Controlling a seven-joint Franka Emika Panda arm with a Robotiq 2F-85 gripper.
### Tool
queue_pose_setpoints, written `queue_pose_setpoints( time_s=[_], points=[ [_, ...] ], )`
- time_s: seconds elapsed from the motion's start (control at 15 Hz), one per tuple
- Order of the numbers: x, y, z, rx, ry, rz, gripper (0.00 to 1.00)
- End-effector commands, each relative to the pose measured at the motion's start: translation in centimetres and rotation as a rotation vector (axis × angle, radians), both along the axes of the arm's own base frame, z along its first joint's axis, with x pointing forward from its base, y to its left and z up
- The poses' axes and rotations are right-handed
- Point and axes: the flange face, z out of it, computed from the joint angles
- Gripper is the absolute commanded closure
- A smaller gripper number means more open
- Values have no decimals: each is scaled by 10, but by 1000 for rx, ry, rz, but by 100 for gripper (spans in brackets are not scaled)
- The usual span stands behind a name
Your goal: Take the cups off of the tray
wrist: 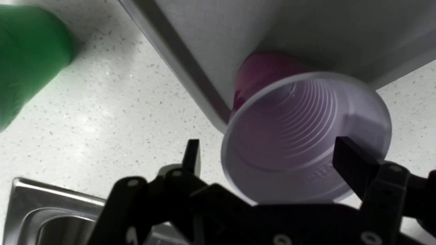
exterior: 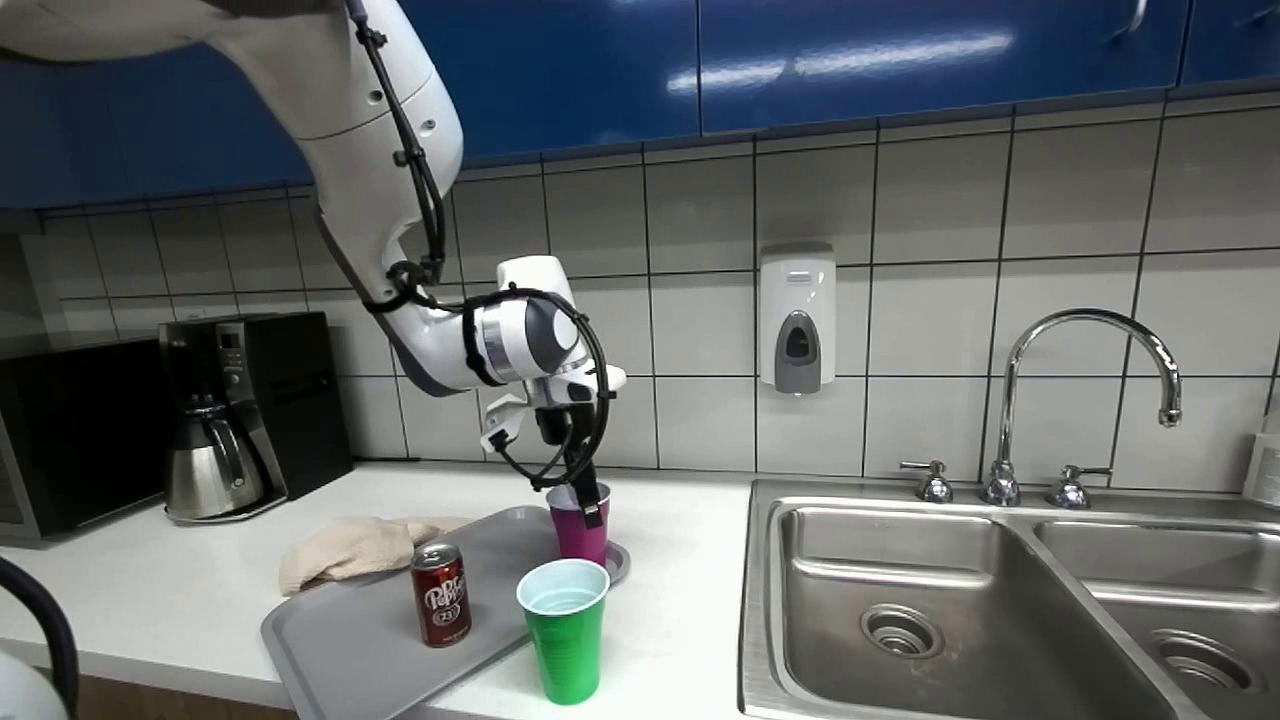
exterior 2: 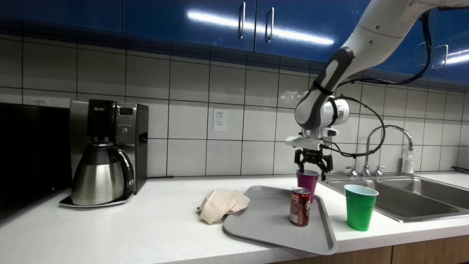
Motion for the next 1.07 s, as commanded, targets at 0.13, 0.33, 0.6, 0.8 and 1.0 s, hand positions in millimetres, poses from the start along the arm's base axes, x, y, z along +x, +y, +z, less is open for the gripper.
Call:
queue_pose_setpoints(
  time_s=[0.13,0.33,0.6,0.8,1.0],
  points=[
    [0,-10,-5,73,1,-26,0],
    [-1,-15,-9,84,9,-38,27],
    [-2,-20,-10,88,13,-51,53],
    [-3,-22,-11,86,16,-54,75],
    [-4,-23,-11,87,17,-56,98]
  ],
)
